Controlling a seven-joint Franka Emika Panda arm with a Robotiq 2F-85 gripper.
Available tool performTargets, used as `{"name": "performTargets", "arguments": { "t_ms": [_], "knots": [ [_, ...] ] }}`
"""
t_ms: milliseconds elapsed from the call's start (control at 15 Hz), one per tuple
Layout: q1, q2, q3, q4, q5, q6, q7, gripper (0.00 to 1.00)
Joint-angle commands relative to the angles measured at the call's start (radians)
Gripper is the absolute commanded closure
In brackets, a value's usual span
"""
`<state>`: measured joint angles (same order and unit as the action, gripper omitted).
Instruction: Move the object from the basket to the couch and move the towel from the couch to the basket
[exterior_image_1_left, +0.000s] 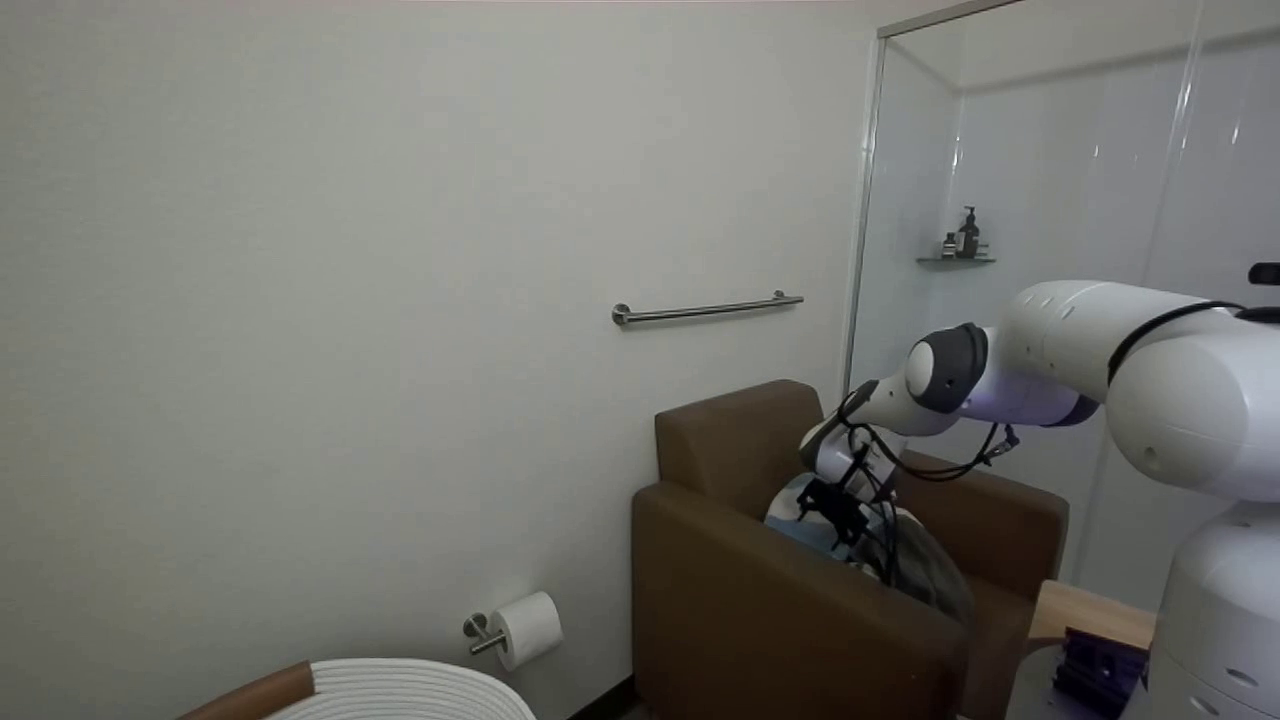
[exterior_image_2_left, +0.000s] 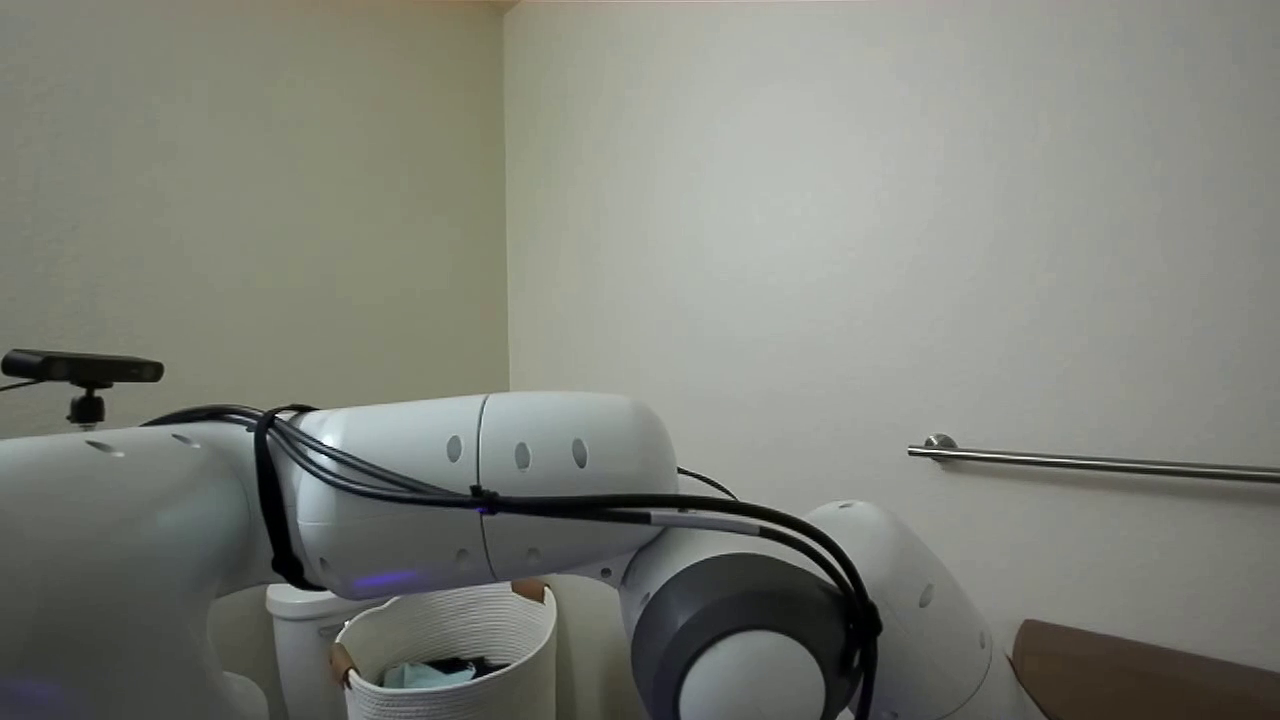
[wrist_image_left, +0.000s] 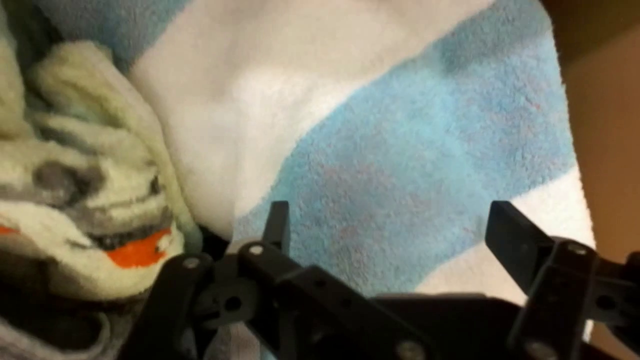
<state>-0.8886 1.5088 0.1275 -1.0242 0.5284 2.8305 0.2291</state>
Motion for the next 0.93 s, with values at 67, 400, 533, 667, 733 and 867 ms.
{"name": "performTargets", "arguments": {
  "t_ms": [67, 400, 533, 667, 733, 867],
  "knots": [
    [-0.016, 0.001, 0.044, -0.084, 0.007, 0.013, -0.068, 0.00],
    [-0.013, 0.002, 0.038, -0.135, 0.009, 0.041, -0.076, 0.00],
    [-0.021, 0.002, 0.031, -0.139, 0.004, 0.046, -0.080, 0.00],
    [-0.014, 0.002, 0.012, -0.142, -0.002, 0.044, -0.065, 0.00],
    [-0.007, 0.002, 0.001, -0.145, -0.001, 0.053, -0.054, 0.00],
    [-0.005, 0.002, -0.011, -0.147, -0.006, 0.055, -0.056, 0.27]
  ]
}}
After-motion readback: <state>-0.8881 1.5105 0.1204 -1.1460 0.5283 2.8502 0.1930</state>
